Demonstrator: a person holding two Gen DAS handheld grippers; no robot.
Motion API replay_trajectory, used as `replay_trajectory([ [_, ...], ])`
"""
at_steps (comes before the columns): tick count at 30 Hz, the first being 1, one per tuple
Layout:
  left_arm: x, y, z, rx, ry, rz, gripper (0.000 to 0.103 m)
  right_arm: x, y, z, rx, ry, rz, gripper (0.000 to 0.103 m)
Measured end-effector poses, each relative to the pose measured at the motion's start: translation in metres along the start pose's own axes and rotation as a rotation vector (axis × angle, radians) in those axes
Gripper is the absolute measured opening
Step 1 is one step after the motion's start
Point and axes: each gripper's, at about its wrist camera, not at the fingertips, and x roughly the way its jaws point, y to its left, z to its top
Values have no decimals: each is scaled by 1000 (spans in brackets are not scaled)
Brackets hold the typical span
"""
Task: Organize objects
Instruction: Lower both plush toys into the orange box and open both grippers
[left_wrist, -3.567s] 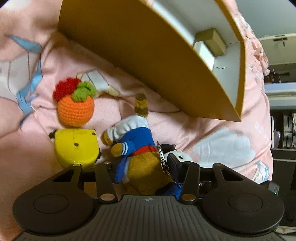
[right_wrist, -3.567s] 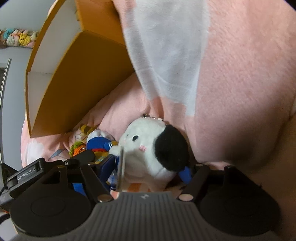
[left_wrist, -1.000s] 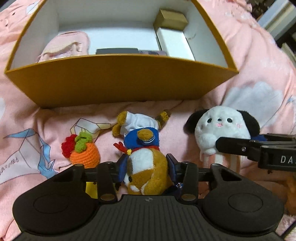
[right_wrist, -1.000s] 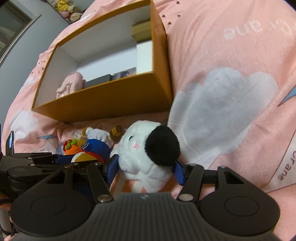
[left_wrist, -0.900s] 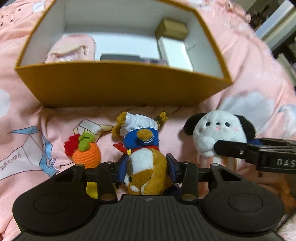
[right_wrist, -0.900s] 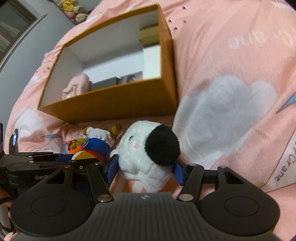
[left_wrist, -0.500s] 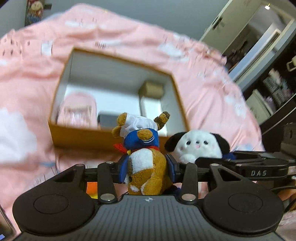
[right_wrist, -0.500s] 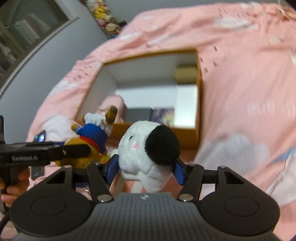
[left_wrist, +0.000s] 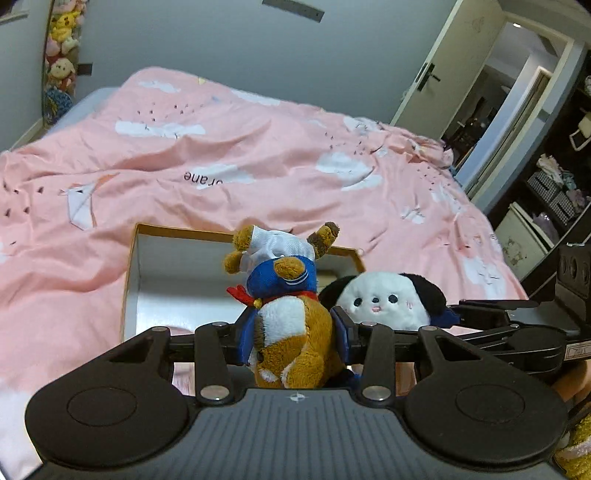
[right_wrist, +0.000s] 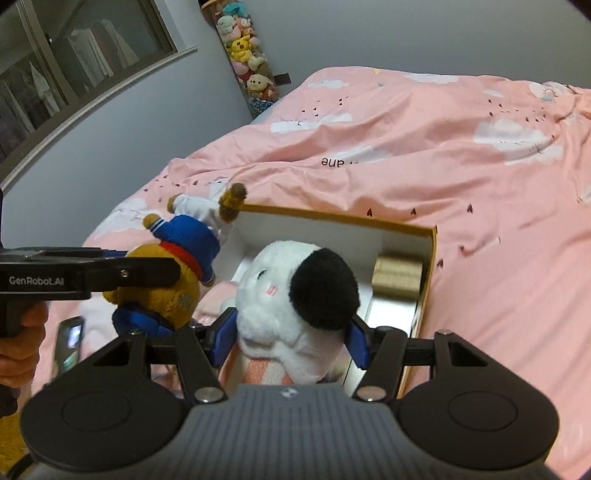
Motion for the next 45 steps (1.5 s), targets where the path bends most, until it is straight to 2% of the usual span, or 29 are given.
replay_trajectory([
  [3, 37, 13, 7, -7, 59, -17, 48, 34, -14, 13, -6, 40, 6, 62],
  [8, 79, 27, 6, 40, 81, 17, 48, 93, -33, 27, -17, 99, -11, 62],
  [11, 93, 38, 7, 19, 82, -25, 48, 120, -42, 30, -14, 129, 11, 62],
  [15, 107, 39, 8, 54, 105, 33, 48, 146, -52, 32, -4, 172, 15, 62],
  [22, 137, 58, -1, 33, 156, 36, 48, 171, -56, 29, -6, 217, 15, 62],
  [29, 145, 68, -2, -5, 196, 11, 50, 177, -58, 28, -36, 223, 14, 63],
  [33, 142, 72, -3, -24, 191, 34, 54, 174, -52, 29, -73, 227, 20, 69],
  [37, 129, 71, -1, -29, 173, 6, 57, 166, -40, 29, -145, 218, -9, 73],
  [40, 118, 68, 1, -24, 166, 21, 56, 156, -32, 28, -194, 212, -42, 74],
  [41, 116, 67, 2, -22, 176, 23, 56, 154, -30, 28, -202, 211, -56, 73],
  [43, 114, 66, 1, -33, 199, 26, 43, 146, -26, 25, -236, 203, -92, 69],
  [45, 114, 65, -1, -36, 213, 20, 38, 141, -22, 20, -258, 208, -105, 57],
])
